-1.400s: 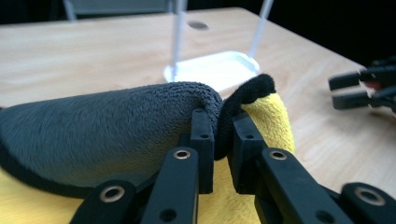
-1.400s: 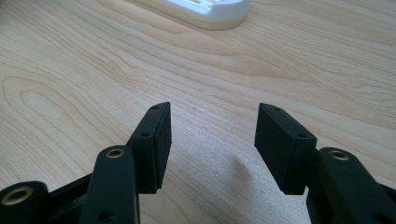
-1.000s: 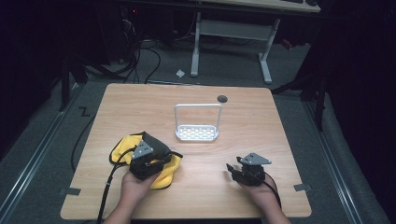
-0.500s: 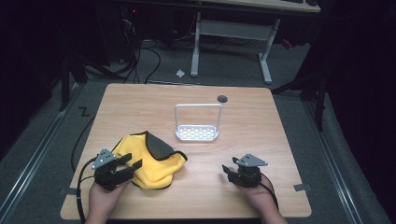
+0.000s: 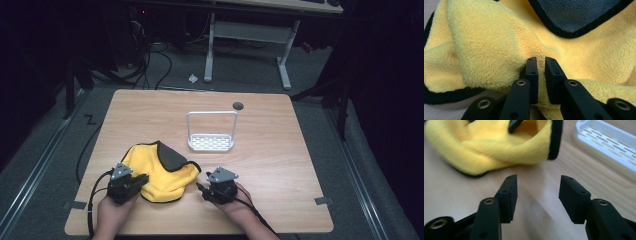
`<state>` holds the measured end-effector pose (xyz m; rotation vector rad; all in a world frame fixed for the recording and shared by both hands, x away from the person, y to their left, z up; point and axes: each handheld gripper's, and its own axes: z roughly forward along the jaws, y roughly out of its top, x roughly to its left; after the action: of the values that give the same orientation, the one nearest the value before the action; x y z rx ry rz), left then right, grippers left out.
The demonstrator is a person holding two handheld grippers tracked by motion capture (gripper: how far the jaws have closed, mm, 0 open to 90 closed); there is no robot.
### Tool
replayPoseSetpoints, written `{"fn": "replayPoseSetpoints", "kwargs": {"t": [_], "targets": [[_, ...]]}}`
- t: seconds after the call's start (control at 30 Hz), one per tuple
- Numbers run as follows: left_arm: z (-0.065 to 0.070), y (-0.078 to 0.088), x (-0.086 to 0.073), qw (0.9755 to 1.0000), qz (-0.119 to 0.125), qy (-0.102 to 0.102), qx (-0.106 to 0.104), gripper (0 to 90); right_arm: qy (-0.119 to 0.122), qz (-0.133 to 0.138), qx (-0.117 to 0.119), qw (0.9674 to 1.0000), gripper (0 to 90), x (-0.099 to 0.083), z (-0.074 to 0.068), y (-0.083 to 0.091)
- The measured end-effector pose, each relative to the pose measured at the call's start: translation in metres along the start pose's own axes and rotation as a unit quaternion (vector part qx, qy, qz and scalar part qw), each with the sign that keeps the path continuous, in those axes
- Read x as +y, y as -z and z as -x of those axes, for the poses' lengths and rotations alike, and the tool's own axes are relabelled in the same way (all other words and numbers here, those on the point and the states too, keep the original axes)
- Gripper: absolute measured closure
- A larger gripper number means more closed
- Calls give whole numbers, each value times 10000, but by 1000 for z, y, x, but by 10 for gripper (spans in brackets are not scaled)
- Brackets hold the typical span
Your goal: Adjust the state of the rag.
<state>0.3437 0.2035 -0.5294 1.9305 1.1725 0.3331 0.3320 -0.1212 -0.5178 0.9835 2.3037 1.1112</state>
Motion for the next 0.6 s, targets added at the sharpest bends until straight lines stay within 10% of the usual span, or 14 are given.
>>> {"fn": "replayPoseSetpoints", "kwargs": {"t": [0.1, 0.27, 0.53, 0.6], "targets": [[-1, 0, 0, 10000, 27, 28, -23, 832, -250, 229, 183, 9993, 517, 10, 5, -13], [-2, 4, 0, 9999, 83, 40, -88, 860, -124, 497, 336, 9981, 829, 17, -2, -13], [21, 28, 15, 9945, 878, -41, -575, 852, -157, 1255, -123, 9919, 827, 54, 21, 49], [28, 26, 17, 9933, 950, -84, -657, 732, -191, 1287, -236, 9912, 819, 58, 27, 56]]}}
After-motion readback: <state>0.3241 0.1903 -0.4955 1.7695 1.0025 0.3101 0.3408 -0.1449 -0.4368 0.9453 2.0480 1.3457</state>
